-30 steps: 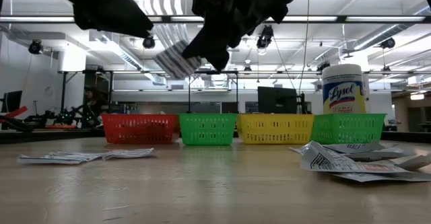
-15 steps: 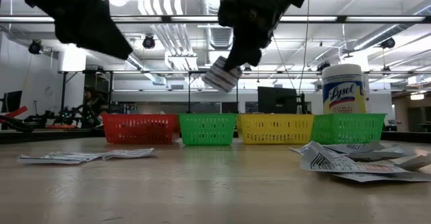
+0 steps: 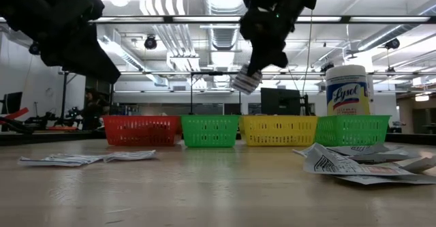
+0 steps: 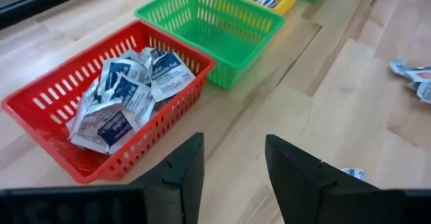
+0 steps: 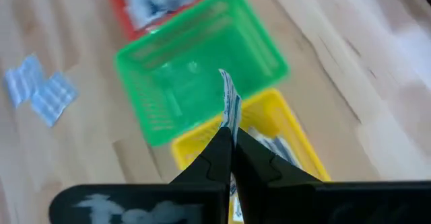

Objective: Pick & Place First Aid Supplies
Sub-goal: Put the blue bandage into the yellow basket

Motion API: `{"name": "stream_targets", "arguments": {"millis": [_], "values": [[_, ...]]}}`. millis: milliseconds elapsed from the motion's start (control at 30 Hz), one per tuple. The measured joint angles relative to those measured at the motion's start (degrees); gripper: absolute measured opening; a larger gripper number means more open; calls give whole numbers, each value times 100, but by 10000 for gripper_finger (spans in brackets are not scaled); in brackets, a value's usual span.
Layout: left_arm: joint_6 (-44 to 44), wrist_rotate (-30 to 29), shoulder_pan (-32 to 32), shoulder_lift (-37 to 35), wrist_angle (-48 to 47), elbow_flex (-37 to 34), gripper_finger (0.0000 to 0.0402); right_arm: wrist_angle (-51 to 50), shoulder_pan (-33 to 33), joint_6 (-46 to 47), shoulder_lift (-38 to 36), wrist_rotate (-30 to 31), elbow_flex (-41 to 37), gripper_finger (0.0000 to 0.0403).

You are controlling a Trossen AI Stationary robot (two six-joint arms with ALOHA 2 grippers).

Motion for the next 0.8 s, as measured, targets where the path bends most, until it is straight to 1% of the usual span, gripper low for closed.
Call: {"name": "stream_targets", "arguments": {"millis": [100,233,533,800], "values": [[-8,1,-4,0,79,-101,151,-108,-211,486,-9,0,-193,8],[-46,-3,-4,-1,103,-123,151,-330,-362,902,-9,-1,-443,8],[1,-10,-4,-2,112,-126,151,-295,-370,1580,-63,-6,-826,8],[8,-10,-4,-2,114,-126,151,43,-280,2215,-63,-29,-1184,8]]}}
